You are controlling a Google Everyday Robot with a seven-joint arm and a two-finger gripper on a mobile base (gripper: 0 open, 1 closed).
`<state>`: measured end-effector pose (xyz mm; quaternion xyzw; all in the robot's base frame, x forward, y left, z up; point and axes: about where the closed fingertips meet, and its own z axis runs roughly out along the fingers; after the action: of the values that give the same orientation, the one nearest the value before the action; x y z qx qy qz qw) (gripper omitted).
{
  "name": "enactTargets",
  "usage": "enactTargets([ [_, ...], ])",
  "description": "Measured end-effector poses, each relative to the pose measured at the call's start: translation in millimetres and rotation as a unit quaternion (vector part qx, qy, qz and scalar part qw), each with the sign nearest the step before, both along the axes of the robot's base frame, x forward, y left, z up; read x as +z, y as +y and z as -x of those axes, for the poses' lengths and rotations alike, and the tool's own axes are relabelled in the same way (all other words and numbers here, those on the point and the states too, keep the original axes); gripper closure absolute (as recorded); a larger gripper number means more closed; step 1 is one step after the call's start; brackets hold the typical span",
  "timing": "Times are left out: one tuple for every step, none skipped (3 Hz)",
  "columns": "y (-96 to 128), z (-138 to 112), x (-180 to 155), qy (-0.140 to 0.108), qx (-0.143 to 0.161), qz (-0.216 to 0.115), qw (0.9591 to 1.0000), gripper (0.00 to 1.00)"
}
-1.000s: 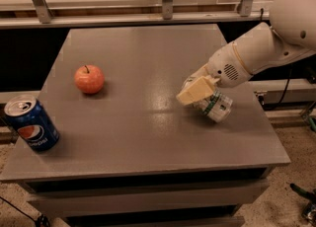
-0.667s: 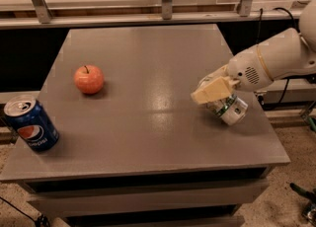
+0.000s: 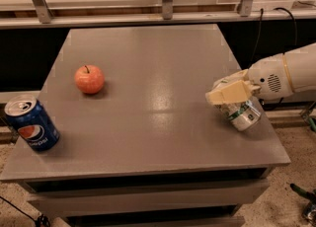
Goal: Place 7up can upright
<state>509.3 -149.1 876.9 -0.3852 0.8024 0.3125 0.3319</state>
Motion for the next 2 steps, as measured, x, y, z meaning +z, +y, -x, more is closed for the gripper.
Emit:
enactTargets([
  [-3.5,-1.5,3.2,0.003,-0.002,-0.019,0.9998,1.0],
  [-17.2,-4.6,15.7,-0.005,-0.005,-0.08,0.9967,1.0],
])
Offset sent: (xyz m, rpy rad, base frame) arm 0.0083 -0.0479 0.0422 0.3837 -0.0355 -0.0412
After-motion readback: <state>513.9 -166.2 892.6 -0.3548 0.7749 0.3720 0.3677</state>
